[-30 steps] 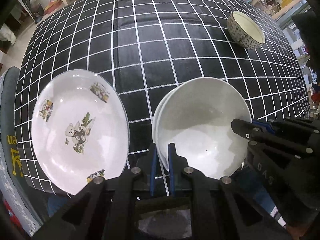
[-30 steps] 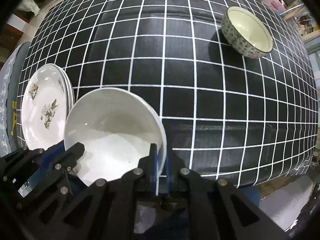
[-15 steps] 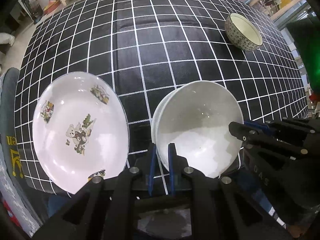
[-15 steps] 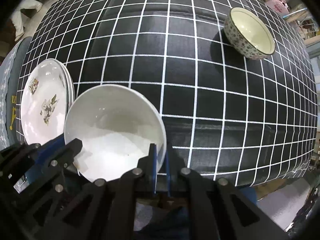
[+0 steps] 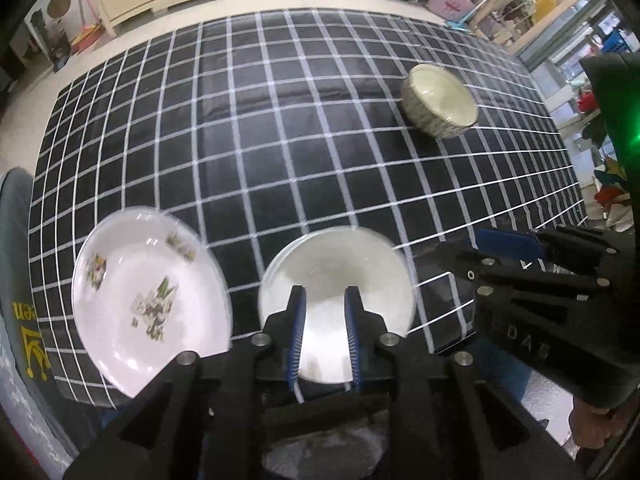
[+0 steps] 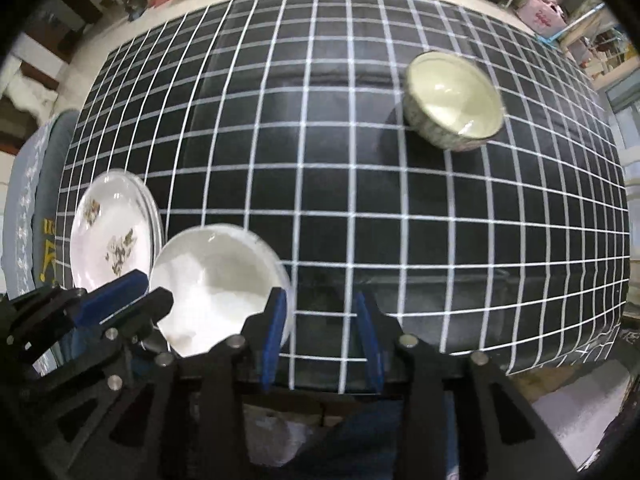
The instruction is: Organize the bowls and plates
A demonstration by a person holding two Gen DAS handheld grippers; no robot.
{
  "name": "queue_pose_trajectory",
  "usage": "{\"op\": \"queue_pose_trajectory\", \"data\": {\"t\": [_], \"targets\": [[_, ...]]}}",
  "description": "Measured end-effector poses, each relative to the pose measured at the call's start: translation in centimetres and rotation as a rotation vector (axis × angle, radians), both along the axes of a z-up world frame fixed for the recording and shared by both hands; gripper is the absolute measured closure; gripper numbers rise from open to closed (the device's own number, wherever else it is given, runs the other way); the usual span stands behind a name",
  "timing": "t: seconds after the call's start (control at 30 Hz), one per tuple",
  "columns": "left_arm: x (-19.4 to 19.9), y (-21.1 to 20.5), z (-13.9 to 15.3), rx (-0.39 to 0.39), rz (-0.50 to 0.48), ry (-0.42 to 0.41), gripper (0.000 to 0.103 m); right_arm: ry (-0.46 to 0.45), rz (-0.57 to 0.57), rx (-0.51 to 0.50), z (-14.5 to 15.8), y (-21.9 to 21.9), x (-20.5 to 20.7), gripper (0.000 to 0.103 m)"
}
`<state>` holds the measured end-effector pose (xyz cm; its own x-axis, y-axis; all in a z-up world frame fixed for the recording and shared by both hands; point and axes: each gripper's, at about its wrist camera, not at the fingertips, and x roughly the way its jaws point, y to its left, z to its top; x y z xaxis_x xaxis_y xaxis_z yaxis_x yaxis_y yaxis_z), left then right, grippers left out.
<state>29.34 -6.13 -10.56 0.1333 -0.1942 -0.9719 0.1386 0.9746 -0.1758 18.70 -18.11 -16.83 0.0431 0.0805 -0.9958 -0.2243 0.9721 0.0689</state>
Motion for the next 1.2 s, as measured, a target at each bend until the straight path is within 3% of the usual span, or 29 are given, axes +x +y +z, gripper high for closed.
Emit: {"op": "queue_pose_trajectory", "data": {"t": [0.33, 0.6, 0.97, 1.2], "targets": [[4.7, -4.9, 1.4, -0.029, -0.053, -0.023, 0.085, -0.054, -0.101, 0.007, 2.8, -6.1, 3.1, 0.062], [9.6, -9.4, 1.3, -0.023, -0.094, -0.022, 0.085, -0.059, -0.153, 0.017, 2.9, -9.5, 7.0, 0.062], [16.2, -14.3, -1.7, -0.026, -0.122, 0.007, 0.081, -0.024, -0.206, 0.014, -0.6, -12.9, 12.3, 0.062], [19.5, -14.9, -4.6, -0.008, -0.103, 0.032, 0.081, 0.01, -0.223, 0.032, -3.8, -14.2, 16.0, 0.062]]}}
